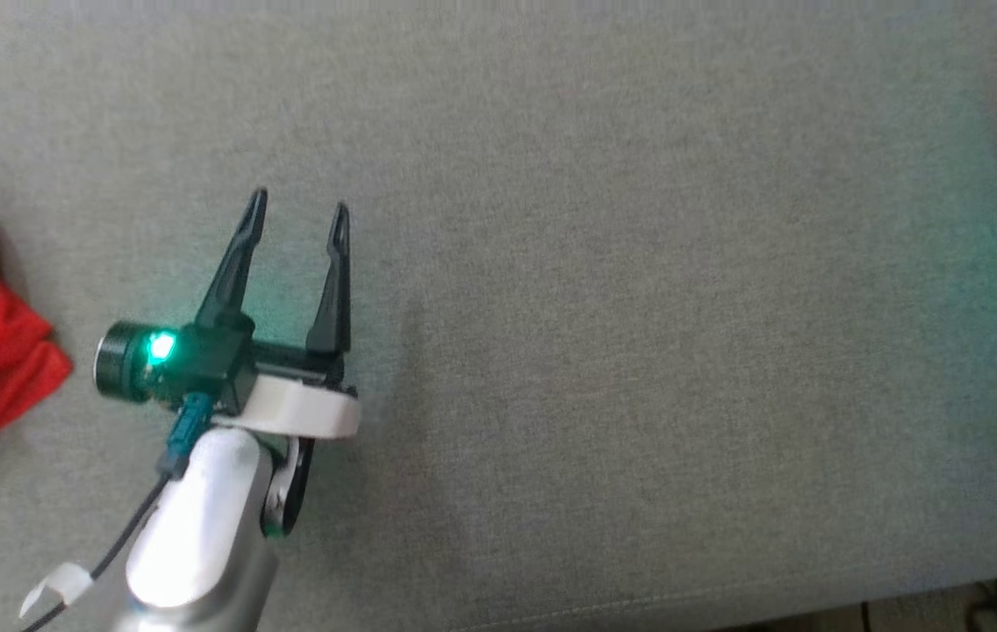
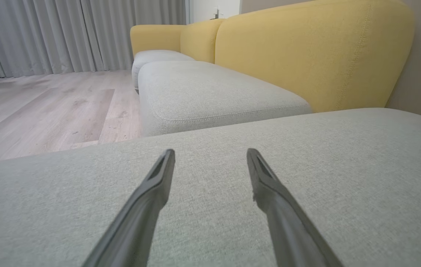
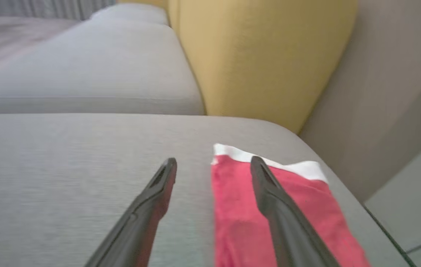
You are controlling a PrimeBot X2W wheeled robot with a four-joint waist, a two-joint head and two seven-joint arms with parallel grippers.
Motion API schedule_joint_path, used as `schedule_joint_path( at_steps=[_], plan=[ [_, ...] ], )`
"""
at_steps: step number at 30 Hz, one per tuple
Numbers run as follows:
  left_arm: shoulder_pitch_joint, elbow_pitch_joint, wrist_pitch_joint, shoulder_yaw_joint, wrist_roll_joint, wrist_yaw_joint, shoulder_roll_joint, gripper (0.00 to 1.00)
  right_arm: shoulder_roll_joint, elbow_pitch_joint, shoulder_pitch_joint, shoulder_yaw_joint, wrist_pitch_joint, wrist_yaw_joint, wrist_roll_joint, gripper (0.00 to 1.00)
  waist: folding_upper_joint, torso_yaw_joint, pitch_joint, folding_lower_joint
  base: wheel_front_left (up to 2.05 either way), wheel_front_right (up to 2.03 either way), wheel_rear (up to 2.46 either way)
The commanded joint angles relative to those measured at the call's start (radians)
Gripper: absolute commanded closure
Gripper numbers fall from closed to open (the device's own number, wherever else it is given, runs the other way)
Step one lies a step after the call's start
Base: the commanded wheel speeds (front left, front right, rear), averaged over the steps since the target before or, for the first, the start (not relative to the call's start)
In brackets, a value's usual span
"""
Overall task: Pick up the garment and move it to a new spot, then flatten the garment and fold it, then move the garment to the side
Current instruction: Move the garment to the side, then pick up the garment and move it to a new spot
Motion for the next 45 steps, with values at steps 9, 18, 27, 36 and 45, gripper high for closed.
schedule_joint_path(
  at_steps=[9,18,27,36,45],
  plan=[
    [0.053,0.006,0.002,0.054,-0.02,0.018,0.048,0.0,0.184,-0.413,0.201,0.155,0.106,-0.002,0.013,0.0,0.0,0.075,-0.127,0.0001,0.0,0.0,0.0],
    [0.121,-0.004,0.019,0.089,-0.041,0.057,0.08,0.0,0.263,-0.527,0.292,0.195,0.127,-0.002,0.034,0.0,0.0,0.137,-0.197,0.0001,0.0,0.0,0.0],
    [0.257,-0.082,0.085,0.116,-0.066,0.084,0.137,0.0,0.313,-0.583,0.442,0.172,0.153,-0.002,0.045,0.0,0.0,0.127,-0.291,0.0001,0.0,0.0,0.0],
    [0.332,-0.135,0.14,0.111,-0.077,0.098,0.156,0.0,0.322,-0.603,0.509,0.183,0.176,-0.002,0.038,0.0,0.0,0.123,-0.349,0.0001,0.0,0.0,0.0],
    [0.349,-0.15,0.162,0.11,-0.09,0.105,0.164,0.0,0.324,-0.622,0.53,0.202,0.198,-0.002,0.033,0.0,0.0,0.122,-0.36,0.0001,0.0,0.0,0.0]
  ],
)
